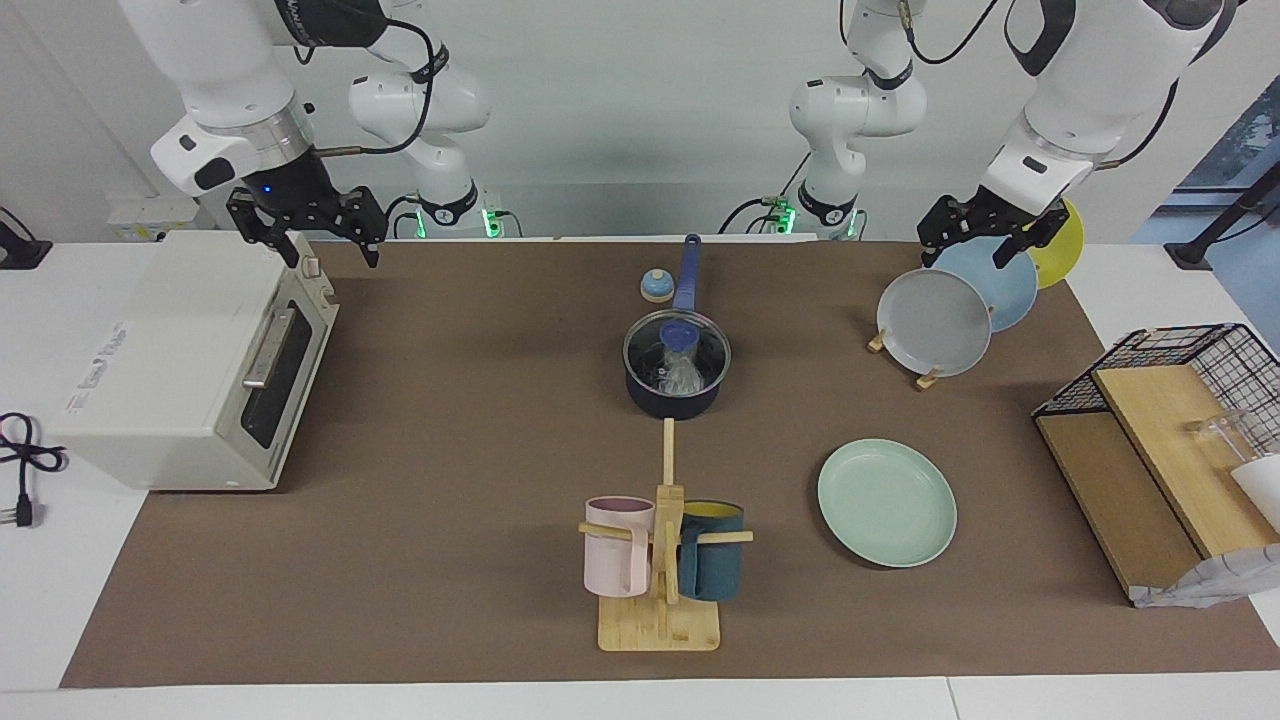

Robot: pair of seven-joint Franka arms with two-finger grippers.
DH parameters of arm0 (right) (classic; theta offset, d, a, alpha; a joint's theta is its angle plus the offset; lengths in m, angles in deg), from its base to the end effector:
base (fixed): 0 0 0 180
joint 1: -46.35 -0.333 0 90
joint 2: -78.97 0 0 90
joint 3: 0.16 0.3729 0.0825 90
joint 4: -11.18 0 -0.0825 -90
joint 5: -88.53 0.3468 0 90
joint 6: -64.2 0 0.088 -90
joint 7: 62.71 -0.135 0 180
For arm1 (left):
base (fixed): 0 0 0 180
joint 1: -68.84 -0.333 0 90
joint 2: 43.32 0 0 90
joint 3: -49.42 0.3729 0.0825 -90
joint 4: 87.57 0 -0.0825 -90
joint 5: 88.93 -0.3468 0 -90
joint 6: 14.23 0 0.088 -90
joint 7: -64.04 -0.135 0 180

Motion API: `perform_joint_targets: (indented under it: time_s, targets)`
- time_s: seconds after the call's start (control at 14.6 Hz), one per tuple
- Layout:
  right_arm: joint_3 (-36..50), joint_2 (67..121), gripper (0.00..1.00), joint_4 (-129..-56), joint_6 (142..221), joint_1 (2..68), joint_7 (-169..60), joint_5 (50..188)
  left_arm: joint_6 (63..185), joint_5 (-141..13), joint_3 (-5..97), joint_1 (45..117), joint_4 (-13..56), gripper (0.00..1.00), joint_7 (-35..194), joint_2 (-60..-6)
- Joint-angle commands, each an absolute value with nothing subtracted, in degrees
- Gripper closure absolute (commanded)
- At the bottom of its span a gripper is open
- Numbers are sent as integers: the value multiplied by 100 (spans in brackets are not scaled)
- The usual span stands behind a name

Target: Transfer vermicelli from pot to plate

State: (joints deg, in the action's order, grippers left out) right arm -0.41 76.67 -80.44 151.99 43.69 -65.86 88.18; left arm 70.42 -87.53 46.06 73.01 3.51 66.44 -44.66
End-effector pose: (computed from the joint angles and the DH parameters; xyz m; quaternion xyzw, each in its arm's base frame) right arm 0.4972 0.0200 0.6582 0.9999 -0.0065 -0.0132 0.0036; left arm 0.4911 -0.0689 0.6495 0.9979 -0.0453 -0.0453 0.0076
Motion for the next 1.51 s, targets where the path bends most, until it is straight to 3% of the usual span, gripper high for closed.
perform_joint_targets:
  time_s: [0.0, 0.69, 0.96, 1.1, 1.3, 1.44]
  targets:
    - [-16, 7642, 0, -8013, 15122, 4398, -6438, 8827, 7059, -8682, 4581, 7244, 436, 0, 6659, -4543]
    - [-16, 7572, 0, -8145, 15104, 4398, -6412, 8976, 7059, -8682, 4581, 7244, 436, 0, 6659, -4543]
    - [430, 7606, 0, -8312, 15675, 4083, -6961, 9336, 7059, -8682, 4581, 7244, 436, 0, 6659, -4543]
    - [896, 7773, 0, -8304, 15876, 3819, -8269, 9302, 7059, -8682, 4581, 7244, 436, 0, 6659, -4543]
    - [1520, 8325, 0, -8015, 16140, 3608, -9430, 9231, 7059, -8682, 4581, 7236, 436, 0, 6659, -4543]
    - [1688, 8808, 0, -7813, 16307, 3135, -10449, 8830, 7059, -8682, 4581, 7236, 436, 0, 6659, -4543]
